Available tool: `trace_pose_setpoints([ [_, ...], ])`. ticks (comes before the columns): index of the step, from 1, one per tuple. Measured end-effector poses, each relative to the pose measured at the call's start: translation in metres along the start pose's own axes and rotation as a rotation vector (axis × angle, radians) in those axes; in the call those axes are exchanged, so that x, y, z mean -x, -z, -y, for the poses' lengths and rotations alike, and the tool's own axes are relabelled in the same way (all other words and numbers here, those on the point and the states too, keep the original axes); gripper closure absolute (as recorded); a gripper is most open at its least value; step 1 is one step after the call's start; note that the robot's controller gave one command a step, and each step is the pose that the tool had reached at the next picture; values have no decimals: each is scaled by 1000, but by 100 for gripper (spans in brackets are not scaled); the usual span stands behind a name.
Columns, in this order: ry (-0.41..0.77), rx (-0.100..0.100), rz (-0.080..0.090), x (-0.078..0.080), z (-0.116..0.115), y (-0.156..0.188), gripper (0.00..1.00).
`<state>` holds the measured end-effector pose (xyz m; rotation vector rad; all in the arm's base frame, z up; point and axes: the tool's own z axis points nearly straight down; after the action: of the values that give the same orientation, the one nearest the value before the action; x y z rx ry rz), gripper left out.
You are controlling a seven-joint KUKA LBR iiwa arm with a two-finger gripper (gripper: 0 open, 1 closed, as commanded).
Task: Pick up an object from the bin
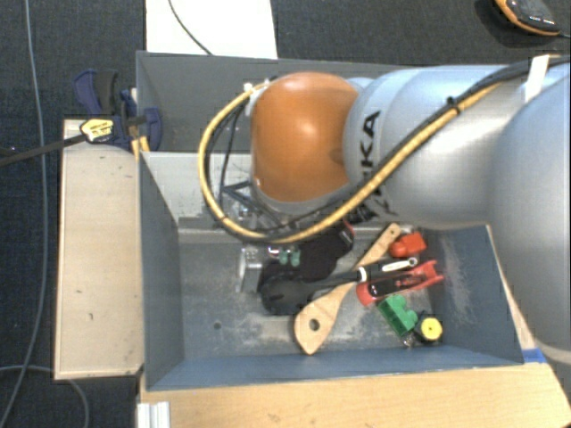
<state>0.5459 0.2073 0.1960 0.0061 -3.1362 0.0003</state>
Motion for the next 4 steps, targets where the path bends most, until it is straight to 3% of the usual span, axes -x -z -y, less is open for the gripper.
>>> trace_pose_setpoints([
  [1,-7,2,8,2,2,5,0],
  [2,161,0,2,22,76,-126,0],
  [3,470,4,19,28,80,-124,0],
  [4,186,3,10,24,75,-122,0],
])
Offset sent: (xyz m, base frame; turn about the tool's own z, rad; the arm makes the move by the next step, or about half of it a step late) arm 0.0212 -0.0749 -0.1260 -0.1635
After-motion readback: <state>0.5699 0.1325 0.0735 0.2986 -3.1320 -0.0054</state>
